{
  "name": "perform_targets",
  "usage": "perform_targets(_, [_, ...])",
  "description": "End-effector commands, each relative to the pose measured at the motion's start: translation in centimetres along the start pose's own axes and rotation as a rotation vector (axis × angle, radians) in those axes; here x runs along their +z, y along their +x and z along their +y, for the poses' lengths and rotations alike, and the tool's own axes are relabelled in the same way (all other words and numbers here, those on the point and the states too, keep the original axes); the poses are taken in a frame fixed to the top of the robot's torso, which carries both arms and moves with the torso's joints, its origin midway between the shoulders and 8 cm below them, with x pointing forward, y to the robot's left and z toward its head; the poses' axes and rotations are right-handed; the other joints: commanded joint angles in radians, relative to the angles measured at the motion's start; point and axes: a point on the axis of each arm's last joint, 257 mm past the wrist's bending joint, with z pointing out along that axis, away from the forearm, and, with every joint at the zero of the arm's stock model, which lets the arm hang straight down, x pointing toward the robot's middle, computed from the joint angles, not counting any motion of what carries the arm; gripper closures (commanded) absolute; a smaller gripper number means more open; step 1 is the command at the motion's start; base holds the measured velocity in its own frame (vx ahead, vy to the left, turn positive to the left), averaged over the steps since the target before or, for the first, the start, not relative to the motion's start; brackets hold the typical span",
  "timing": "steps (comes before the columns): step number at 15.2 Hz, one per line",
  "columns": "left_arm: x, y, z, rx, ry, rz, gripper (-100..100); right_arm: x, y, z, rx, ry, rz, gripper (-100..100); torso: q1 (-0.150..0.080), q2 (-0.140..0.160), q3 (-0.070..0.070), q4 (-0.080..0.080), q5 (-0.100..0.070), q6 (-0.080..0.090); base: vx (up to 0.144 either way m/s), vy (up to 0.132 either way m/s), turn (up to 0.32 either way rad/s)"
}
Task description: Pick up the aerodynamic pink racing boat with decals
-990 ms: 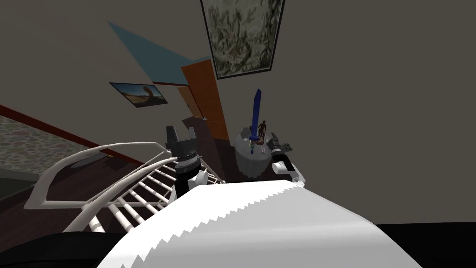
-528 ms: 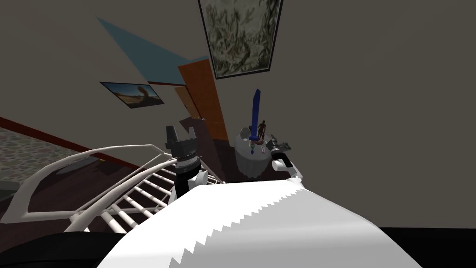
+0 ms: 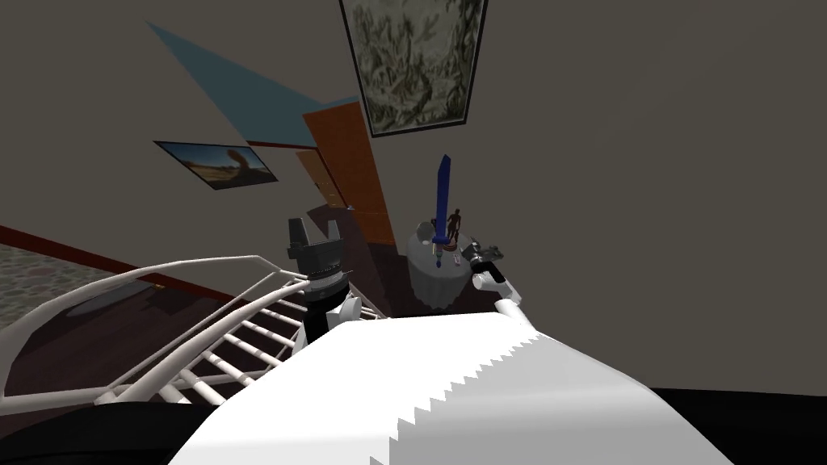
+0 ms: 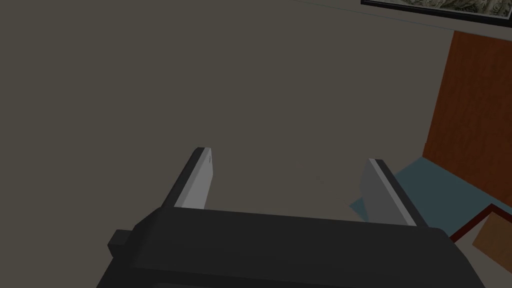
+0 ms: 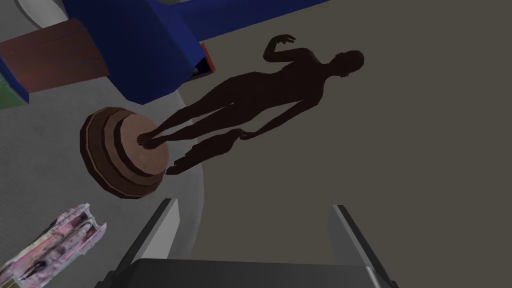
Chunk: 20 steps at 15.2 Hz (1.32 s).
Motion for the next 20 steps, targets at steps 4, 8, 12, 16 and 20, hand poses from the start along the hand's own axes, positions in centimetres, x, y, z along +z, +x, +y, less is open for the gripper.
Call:
perform_targets(4, [0.0, 0.0, 0.0, 0.000, 0.000, 0.000, 0, 1.1, -2.3, -2.5, 0.113, 0.080, -0.062, -100, 0.000, 0.000, 0.000, 0.000, 0.000, 0.000, 0.023, 0.041, -0.058])
perform_targets(8, [0.0, 0.0, 0.0, 0.000, 0.000, 0.000, 0, 2.4, -4.0, -4.1, 0.234, 0.143, -0.119, -100, 0.000, 0.000, 0.000, 0.000, 0.000, 0.000, 0.016, 0.032, -0.063])
perform_targets(12, [0.0, 0.0, 0.0, 0.000, 0.000, 0.000, 0, 2.4, -6.1, -6.4, 0.301, 0.197, -0.179, -100, 0.000, 0.000, 0.000, 0.000, 0.000, 0.000, 0.022, 0.037, -0.054])
perform_targets(16, [0.0, 0.0, 0.0, 0.000, 0.000, 0.000, 0, 2.9, -8.0, -8.6, 0.429, 0.261, -0.255, -100, 0.000, 0.000, 0.000, 0.000, 0.000, 0.000, 0.026, 0.043, -0.086])
perform_targets(20, [0.0, 0.0, 0.0, 0.000, 0.000, 0.000, 0, 3.2, -9.3, -10.6, 0.556, 0.317, -0.328, -100, 0.000, -0.001, 0.000, 0.000, 0.000, 0.000, 0.028, 0.042, -0.074])
